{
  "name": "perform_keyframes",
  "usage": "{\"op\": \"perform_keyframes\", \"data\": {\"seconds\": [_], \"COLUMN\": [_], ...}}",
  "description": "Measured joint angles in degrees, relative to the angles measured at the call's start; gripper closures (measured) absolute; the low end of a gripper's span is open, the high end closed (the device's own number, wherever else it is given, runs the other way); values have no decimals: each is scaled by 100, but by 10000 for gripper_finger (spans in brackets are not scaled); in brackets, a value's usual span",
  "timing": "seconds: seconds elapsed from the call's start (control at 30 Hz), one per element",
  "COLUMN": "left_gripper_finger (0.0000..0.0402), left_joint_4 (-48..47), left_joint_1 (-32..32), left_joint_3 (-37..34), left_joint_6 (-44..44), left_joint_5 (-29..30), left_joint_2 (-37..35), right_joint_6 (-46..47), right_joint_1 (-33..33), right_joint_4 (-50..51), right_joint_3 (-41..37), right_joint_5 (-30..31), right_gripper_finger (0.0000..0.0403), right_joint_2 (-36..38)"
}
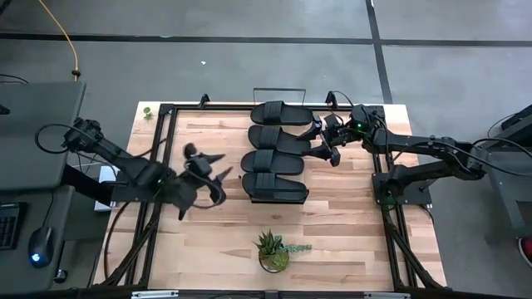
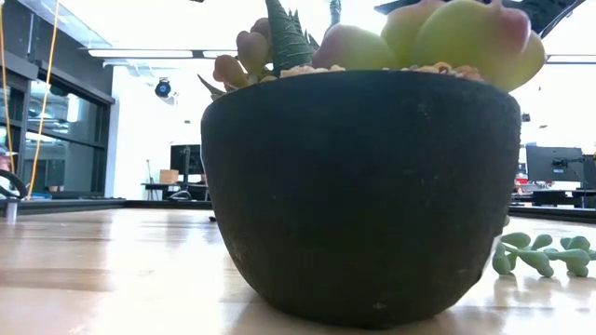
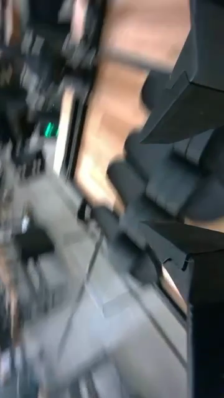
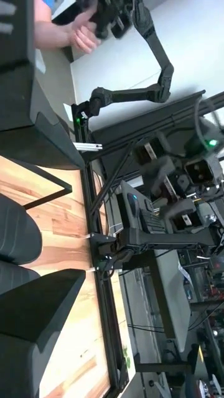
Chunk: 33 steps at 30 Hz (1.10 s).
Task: Pick and place slides into the shelf
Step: Return to Home Position
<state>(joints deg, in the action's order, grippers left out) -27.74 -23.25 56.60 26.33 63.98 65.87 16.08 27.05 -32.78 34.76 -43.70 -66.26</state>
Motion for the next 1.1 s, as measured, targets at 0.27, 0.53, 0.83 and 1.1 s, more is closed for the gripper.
{"op": "perform_keyframes", "data": {"seconds": [0.27,0.53,0.83,1.1], "left_gripper_finger": [204,204,204,204], "left_joint_4": [2449,2936,4318,4773], "left_joint_1": [503,1382,2440,2637], "left_joint_3": [-543,-977,-1932,-2050], "left_joint_6": [-2341,-2799,-3309,-3246], "left_joint_5": [-2243,-3825,-5594,-5513], "left_joint_2": [2,-150,-507,-420], "right_joint_6": [41,138,-77,-683], "right_joint_1": [0,2,-63,-582], "right_joint_4": [-2,-53,-78,-54], "right_joint_3": [0,0,0,0], "right_joint_5": [-47,-639,-592,254], "right_gripper_finger": [139,139,139,139], "right_joint_2": [2,2,4,-37]}}
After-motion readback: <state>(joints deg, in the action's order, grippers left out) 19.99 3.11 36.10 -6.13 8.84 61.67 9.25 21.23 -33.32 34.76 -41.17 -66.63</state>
